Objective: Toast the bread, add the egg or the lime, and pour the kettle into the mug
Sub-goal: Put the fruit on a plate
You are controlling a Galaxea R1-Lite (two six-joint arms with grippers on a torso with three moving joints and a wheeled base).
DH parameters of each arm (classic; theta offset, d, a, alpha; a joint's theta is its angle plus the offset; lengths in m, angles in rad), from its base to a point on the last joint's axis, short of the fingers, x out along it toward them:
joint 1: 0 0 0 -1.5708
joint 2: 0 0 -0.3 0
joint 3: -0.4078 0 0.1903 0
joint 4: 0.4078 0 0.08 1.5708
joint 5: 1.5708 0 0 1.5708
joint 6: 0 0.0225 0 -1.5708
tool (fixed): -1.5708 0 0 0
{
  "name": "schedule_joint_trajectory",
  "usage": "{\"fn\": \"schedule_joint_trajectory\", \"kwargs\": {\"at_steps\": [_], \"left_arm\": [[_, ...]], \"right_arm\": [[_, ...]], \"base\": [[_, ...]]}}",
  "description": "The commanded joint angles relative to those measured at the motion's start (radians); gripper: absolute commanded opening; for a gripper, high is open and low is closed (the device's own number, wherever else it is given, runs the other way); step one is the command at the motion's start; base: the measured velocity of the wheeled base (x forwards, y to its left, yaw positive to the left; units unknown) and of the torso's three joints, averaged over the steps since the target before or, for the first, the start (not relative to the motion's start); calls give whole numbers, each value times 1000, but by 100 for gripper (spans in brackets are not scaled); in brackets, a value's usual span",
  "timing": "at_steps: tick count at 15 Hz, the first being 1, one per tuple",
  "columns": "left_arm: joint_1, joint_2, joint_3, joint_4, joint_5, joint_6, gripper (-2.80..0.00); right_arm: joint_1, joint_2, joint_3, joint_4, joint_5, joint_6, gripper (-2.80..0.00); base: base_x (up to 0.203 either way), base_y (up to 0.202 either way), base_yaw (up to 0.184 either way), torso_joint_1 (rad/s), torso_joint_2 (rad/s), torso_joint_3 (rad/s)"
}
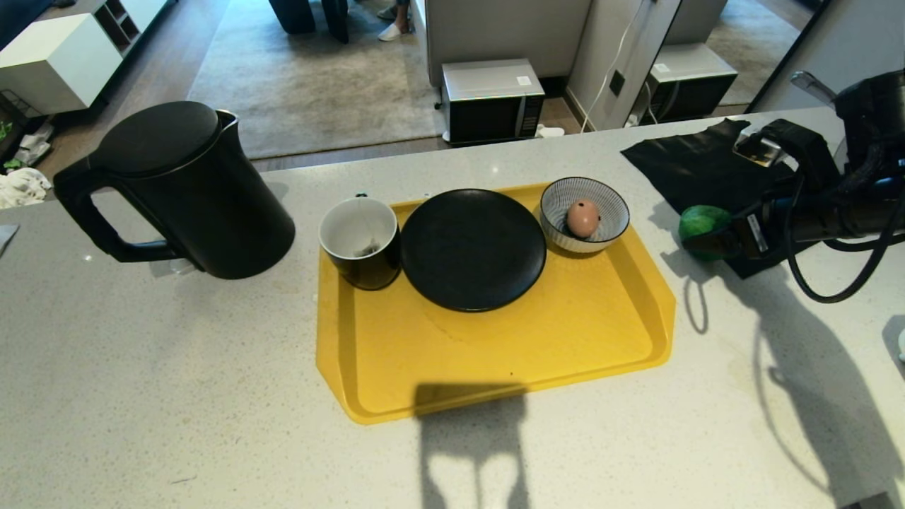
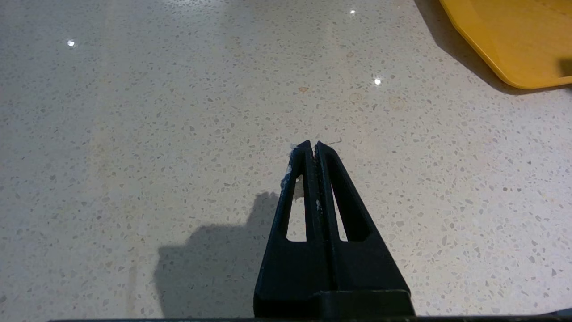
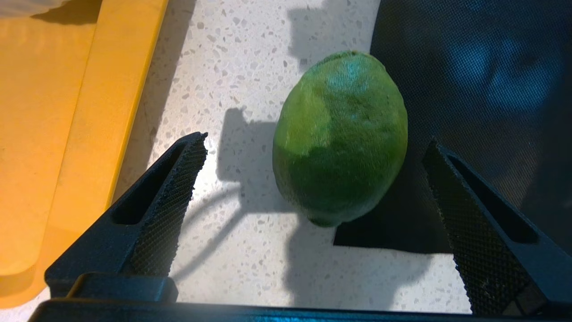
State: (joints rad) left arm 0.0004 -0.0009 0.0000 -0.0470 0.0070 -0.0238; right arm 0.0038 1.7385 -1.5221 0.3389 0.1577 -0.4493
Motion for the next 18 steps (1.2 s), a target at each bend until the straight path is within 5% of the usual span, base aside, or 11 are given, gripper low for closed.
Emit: {"fn": "schedule_joint_trajectory", "kwargs": {"at_steps": [1,18], "left_arm": [[0,-1,17,-1,1,-1,-280],[1,-1,17,-1,1,-1,-280]], "right_arm": [[4,28,-13,2,-2,-3,0],[2,107,-79,0,-17,-3,0]], "base": [[0,0,0,0,0,0],[0,0,0,0,0,0]]}}
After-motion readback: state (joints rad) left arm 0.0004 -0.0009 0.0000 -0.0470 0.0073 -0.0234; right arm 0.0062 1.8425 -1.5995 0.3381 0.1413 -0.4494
